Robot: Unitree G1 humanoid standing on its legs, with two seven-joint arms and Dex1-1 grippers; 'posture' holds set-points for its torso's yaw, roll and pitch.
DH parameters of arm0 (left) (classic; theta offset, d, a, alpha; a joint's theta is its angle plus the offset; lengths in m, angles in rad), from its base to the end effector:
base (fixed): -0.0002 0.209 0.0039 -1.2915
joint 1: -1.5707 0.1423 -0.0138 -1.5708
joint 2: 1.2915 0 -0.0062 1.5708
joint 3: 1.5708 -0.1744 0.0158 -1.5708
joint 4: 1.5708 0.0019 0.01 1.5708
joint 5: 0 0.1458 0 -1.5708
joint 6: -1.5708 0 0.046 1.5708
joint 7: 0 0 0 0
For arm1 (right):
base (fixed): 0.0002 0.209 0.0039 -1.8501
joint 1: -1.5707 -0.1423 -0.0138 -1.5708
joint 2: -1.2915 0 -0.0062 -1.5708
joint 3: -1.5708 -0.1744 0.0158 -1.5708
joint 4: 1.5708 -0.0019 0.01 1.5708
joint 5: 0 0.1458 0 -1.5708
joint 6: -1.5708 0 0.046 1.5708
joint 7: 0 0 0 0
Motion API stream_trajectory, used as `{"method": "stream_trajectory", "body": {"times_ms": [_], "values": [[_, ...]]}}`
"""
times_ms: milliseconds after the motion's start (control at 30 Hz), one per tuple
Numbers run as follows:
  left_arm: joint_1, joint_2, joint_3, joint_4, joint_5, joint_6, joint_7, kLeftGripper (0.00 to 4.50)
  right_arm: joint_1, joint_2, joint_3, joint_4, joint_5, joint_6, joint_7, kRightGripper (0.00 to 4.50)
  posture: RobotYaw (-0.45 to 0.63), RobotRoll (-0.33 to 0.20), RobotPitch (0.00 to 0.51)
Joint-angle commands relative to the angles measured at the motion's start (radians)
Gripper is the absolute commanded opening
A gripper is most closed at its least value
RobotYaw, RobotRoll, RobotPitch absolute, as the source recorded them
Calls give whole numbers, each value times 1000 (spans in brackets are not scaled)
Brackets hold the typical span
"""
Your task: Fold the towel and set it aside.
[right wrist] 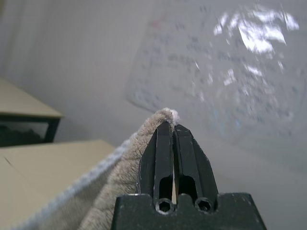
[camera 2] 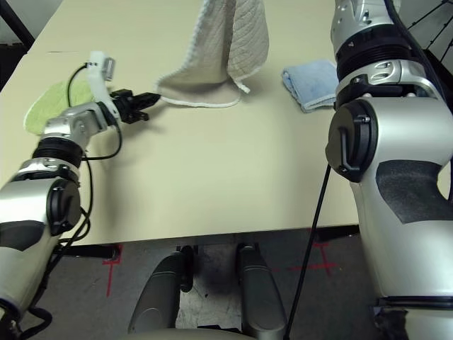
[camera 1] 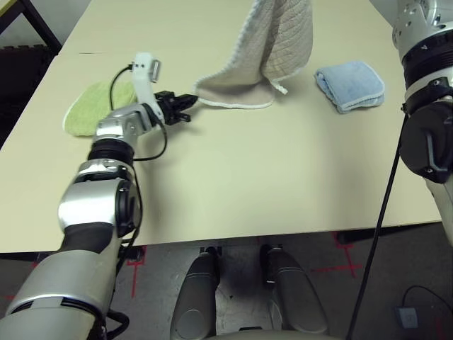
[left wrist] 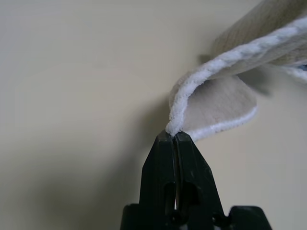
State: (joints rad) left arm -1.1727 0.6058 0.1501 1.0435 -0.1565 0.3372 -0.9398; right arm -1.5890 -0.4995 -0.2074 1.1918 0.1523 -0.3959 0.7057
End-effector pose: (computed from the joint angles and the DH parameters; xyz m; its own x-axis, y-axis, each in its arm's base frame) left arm 0.3513 0.2760 0.2360 0.8148 -0.5648 -0.1308 0.5676 0.8231 -0.0188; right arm 0.3477 -0.2110 0.3691 0.5826 0.5252 0.6203 -0.3075 0.8488 -0.4300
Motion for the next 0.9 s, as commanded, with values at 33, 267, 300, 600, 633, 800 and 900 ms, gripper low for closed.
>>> {"method": "stream_trajectory", "body": {"times_ms": [33,267,300,600,633,800,900], "values": [[17,98,-41,-120,32,26,-63,45,79,-60,-19,0,10,82,23,0,22,0,227],[-44,269,-86,-265,49,92,-154,45,301,-177,-20,-83,77,409,276,0,46,0,245],[-50,298,-109,-274,62,92,-197,45,330,-197,-5,-100,79,491,345,0,47,0,246],[-118,402,-232,-232,104,144,-465,45,364,-280,100,-160,33,761,581,0,48,0,265],[-132,394,-230,-214,104,146,-463,45,351,-277,111,-144,20,750,580,0,46,0,266],[-196,340,-207,-84,123,101,-342,45,270,-227,135,-59,-44,606,468,0,43,0,271],[-233,292,-167,18,141,-7,-117,45,223,-180,124,-8,-83,464,274,0,46,0,274]]}}
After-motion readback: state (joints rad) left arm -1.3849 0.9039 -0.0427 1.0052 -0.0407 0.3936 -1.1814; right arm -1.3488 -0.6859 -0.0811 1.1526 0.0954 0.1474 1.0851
